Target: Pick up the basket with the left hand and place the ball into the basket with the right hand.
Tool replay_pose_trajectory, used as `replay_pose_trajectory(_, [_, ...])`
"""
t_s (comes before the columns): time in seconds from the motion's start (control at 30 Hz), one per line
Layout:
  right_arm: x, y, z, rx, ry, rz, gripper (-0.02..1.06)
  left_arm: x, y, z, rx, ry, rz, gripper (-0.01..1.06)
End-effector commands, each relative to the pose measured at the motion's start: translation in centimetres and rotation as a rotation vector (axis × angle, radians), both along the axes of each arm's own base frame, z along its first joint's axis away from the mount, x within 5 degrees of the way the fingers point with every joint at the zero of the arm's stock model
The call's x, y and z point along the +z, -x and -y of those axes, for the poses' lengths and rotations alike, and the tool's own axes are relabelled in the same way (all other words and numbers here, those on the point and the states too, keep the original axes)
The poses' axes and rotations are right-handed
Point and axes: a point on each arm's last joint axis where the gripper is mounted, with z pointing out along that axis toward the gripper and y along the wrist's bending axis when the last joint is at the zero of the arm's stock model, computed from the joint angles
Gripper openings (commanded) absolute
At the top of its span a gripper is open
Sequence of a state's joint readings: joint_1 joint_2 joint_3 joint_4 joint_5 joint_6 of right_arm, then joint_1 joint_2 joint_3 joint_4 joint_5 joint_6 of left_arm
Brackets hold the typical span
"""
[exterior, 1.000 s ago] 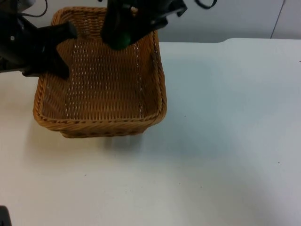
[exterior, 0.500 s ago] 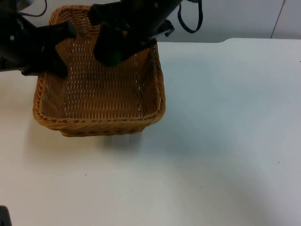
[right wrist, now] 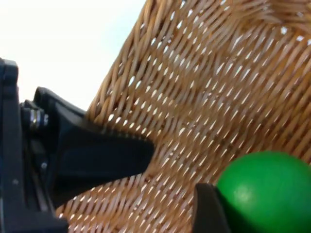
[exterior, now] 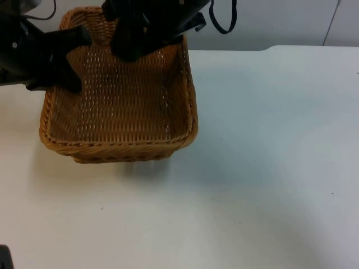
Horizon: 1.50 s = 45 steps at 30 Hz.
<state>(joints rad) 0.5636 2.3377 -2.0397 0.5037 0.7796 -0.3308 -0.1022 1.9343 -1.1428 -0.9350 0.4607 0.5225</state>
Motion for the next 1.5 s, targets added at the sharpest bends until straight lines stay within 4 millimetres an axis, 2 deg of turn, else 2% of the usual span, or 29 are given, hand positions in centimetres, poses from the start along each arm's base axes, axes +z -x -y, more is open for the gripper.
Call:
replay_pose_trajectory(0.0, [0.7, 0.0, -0.2, 0.0, -0.011, 0.034, 0.55, 0.8, -0.1, 0.1, 0.01, 0.021, 0.015, 0.0])
replay_pose_trajectory(0.07, [0.8, -0.1, -0.2, -0.033, -0.025, 0.03, 0.7, 0.8, -0.1, 0.1, 0.01, 0.021, 0.015, 0.0])
replay_pose_trajectory(0.1, [0.8, -0.1, -0.2, -0.033, -0.025, 0.03, 0.7, 0.8, -0.1, 0.1, 0.01, 0.021, 0.015, 0.0])
replay_pose_trajectory(0.13, [0.8, -0.2, -0.2, -0.048, -0.031, 0.025, 0.74, 0.8, -0.1, 0.1, 0.01, 0.021, 0.015, 0.0])
replay_pose_trajectory(0.6, [0.9, -0.3, 0.0, -0.09, -0.027, 0.009, 0.71, 0.8, -0.1, 0.1, 0.01, 0.021, 0.015, 0.0])
replay_pose_trajectory(0.63, [1.2, -0.2, 0.2, -0.082, -0.01, 0.007, 0.63, 0.8, -0.1, 0.1, 0.01, 0.021, 0.015, 0.0])
replay_pose_trajectory(0.67, [1.4, -0.1, 0.3, -0.067, 0.015, 0.007, 0.48, 0.8, -0.1, 0.1, 0.01, 0.021, 0.015, 0.0])
replay_pose_trajectory(0.7, [1.9, 0.0, 0.8, -0.041, 0.074, 0.028, 0.2, 0.8, -0.1, 0.1, 0.01, 0.021, 0.015, 0.0])
replay_pose_trajectory(0.73, [1.9, 0.0, 0.8, -0.041, 0.074, 0.028, 0.2, 0.8, -0.1, 0.1, 0.01, 0.021, 0.015, 0.0])
replay_pose_trajectory(0.8, [3.0, -0.2, 1.5, -0.033, 0.119, 0.055, 0.0, 0.8, -0.1, 0.1, 0.012, 0.02, 0.017, 0.0])
replay_pose_trajectory(0.9, [5.1, -0.7, 2.9, -0.07, 0.112, 0.083, 0.0, 0.8, -0.2, 0.0, 0.014, 0.018, 0.019, 0.0])
replay_pose_trajectory(0.93, [5.1, -0.7, 2.9, -0.07, 0.112, 0.083, 0.0, 0.8, -0.2, 0.0, 0.014, 0.018, 0.019, 0.0])
replay_pose_trajectory(1.07, [9.9, -1.8, 7.0, -0.242, 0.091, 0.158, 0.0, 0.8, -0.2, 0.0, 0.017, 0.016, 0.023, 0.0])
replay_pose_trajectory(1.1, [9.9, -1.8, 7.0, -0.242, 0.091, 0.158, 0.0, 0.8, -0.2, 0.0, 0.017, 0.016, 0.023, 0.0])
replay_pose_trajectory(1.2, [13.5, -1.8, 12.0, -0.416, 0.207, 0.222, 0.0, 0.8, -0.2, 0.0, 0.018, 0.015, 0.024, 0.0])
replay_pose_trajectory(1.23, [13.5, -1.8, 12.0, -0.416, 0.207, 0.222, 0.0, 0.8, -0.2, 0.0, 0.018, 0.015, 0.024, 0.0])
replay_pose_trajectory(1.27, [14.8, -1.5, 14.6, -0.483, 0.28, 0.219, 0.0, 0.8, -0.2, 0.0, 0.018, 0.015, 0.024, 0.0])
replay_pose_trajectory(1.37, [16.8, -0.5, 19.1, -0.61, 0.414, 0.195, 0.0, 0.8, -0.2, 0.0, 0.018, 0.015, 0.024, 0.0])
replay_pose_trajectory(1.4, [16.8, -0.5, 19.1, -0.61, 0.414, 0.195, 0.0, 0.8, -0.2, 0.0, 0.018, 0.015, 0.024, 0.0])
replay_pose_trajectory(1.47, [17.5, 0.0, 21.4, -0.661, 0.48, 0.168, 0.0, 0.8, -0.2, 0.0, 0.018, 0.015, 0.024, 0.0])
